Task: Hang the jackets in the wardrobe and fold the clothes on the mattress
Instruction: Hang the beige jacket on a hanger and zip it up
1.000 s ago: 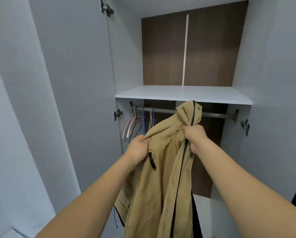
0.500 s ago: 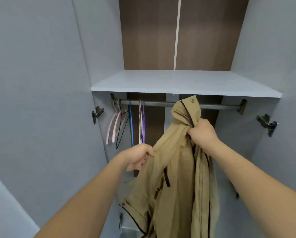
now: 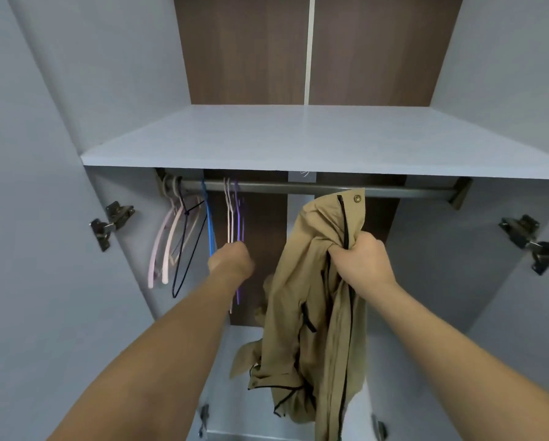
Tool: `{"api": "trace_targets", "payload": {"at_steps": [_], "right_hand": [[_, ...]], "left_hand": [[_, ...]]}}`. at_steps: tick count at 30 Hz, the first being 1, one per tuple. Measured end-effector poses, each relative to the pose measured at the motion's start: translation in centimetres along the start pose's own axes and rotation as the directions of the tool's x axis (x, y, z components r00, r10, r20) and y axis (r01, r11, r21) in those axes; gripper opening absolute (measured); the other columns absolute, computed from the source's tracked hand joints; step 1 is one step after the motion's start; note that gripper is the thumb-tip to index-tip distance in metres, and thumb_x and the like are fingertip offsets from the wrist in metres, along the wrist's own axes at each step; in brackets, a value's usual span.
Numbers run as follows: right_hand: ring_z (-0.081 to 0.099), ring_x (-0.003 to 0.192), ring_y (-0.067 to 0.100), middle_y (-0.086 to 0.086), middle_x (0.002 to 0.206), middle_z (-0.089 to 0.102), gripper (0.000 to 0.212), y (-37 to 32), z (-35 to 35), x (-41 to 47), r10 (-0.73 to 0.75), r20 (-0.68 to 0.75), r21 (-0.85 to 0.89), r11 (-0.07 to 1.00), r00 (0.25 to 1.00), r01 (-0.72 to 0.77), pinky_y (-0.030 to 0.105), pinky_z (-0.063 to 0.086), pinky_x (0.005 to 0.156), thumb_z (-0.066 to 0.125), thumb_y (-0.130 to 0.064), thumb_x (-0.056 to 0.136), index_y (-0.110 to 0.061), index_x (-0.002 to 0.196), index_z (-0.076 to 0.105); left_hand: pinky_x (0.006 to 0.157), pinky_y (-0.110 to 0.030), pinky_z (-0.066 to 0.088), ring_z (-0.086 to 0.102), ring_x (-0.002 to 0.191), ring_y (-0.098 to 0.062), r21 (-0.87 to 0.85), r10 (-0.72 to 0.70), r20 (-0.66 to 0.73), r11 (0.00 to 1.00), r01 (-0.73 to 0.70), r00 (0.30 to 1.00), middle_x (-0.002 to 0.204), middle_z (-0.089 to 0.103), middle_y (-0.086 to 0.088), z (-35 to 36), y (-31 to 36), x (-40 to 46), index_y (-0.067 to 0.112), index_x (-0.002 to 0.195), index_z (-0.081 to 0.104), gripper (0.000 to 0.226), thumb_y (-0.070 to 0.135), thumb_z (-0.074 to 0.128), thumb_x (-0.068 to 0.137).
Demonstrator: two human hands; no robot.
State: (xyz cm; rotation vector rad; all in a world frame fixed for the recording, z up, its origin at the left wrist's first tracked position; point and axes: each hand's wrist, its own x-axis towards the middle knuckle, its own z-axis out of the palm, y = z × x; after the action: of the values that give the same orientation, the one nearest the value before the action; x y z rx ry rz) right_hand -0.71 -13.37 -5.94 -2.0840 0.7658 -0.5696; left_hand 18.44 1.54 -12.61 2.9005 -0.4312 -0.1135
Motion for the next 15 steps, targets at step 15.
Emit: {"api": "trace_targets", "payload": {"at_steps": [15], "right_hand": [[0.065, 0.079, 0.029, 0.014, 0.085, 0.068, 0.015, 4.5, 2.6, 8.5, 0.096, 0.206, 0.100, 0.988, 0.974, -0.118, 0.037, 0.055, 0.071, 0.054, -0.006, 0.080, -0.007, 0.090, 0.065]], "left_hand": [[0.072, -0.041, 0.044, 0.063, 0.100, -0.042, -0.263, -0.173, -0.207, 0.958, 0.115, 0.963, 0.110, 0.066, -0.022, 2.6, 1.1, 6.3, 0.000, 0.119, 0.053, 0.028, 0.012, 0.048, 0.094]]}}
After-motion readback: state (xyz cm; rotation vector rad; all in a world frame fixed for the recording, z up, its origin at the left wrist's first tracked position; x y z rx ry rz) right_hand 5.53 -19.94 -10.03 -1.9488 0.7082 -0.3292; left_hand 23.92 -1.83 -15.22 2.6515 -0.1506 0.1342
